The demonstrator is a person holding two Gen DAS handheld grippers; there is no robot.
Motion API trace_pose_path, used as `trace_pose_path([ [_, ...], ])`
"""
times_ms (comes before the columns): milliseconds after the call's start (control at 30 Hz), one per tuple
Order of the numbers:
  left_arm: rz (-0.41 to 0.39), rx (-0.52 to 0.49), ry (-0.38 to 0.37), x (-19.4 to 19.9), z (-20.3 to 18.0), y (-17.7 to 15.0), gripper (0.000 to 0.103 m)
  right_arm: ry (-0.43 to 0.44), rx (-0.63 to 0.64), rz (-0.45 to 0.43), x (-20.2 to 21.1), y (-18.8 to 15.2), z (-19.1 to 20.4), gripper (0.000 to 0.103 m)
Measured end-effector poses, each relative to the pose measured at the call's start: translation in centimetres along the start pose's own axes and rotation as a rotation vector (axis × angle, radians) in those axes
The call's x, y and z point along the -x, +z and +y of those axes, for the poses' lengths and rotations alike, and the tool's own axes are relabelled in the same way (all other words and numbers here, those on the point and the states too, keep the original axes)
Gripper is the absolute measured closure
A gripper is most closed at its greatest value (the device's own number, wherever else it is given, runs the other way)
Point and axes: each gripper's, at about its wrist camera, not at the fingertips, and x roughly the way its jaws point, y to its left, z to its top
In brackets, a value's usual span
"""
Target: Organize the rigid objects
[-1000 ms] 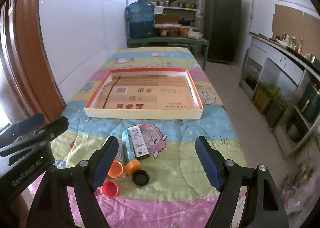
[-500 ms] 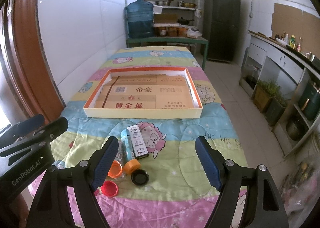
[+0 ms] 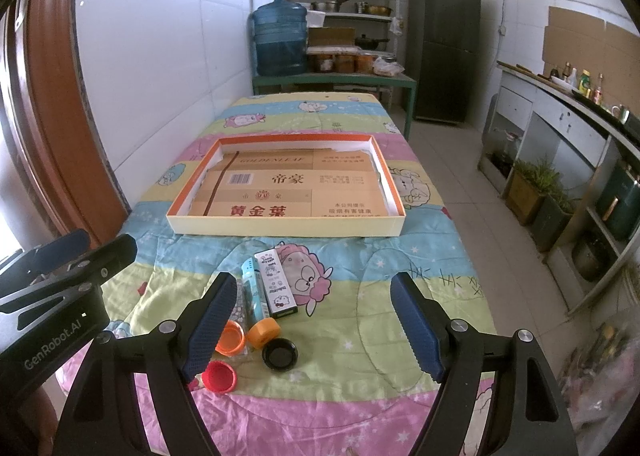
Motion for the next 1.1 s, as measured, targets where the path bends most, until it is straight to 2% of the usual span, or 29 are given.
trace_pose_path([
  [867,0.006,0.004,-0.006,-0.2,-0.1,-0.3,0.048,0.001,0.001,0.004,-0.2,-0.4,-0.2,0.023],
  [1100,0.036,0.007,-0.016,-1.3,-0.4,-2.7,0.048,0.013,0.026,0.037,-1.2,-2.3,-0.3,0.023],
])
